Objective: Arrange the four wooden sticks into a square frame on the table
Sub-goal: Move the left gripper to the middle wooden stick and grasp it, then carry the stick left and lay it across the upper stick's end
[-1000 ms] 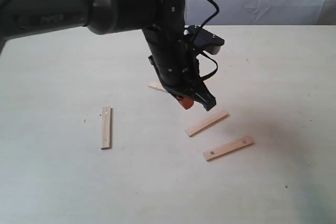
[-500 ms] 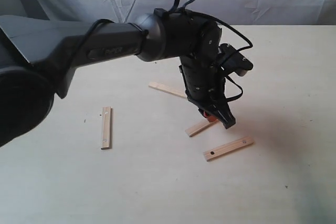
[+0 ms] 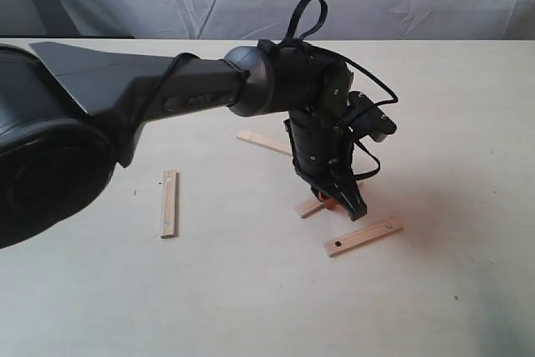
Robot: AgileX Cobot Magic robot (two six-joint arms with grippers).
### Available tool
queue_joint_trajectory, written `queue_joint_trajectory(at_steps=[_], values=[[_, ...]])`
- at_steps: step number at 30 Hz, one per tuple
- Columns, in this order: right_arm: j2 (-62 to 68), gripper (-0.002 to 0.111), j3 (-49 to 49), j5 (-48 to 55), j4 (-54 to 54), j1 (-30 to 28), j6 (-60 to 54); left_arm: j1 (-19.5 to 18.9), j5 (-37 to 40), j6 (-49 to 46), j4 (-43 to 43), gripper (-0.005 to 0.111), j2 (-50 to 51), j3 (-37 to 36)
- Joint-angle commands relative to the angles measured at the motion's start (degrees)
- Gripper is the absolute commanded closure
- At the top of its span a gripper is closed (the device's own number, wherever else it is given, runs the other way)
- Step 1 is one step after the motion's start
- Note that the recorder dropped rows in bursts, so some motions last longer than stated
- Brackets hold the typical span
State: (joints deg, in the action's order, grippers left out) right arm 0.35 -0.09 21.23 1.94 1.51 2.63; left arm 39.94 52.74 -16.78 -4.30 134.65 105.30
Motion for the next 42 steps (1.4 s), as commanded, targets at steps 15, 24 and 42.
queue_joint_trajectory(at_steps=[15,24,42], values=[[-0.35,0.108,0.09,-0.80,0.09,-0.32,-0.02,-5.96,7.27,17.83,11.25,0.107,-7.99,4.35],[-0.35,0.108,0.09,-0.80,0.09,-0.32,-0.02,-17.68,6.85,17.71,7.23,0.107,-7.99,-1.09],[-0.35,0.108,0.09,-0.80,0.09,-0.32,-0.02,-17.05,-3.31,17.71,4.30,0.107,-7.99,-11.14]])
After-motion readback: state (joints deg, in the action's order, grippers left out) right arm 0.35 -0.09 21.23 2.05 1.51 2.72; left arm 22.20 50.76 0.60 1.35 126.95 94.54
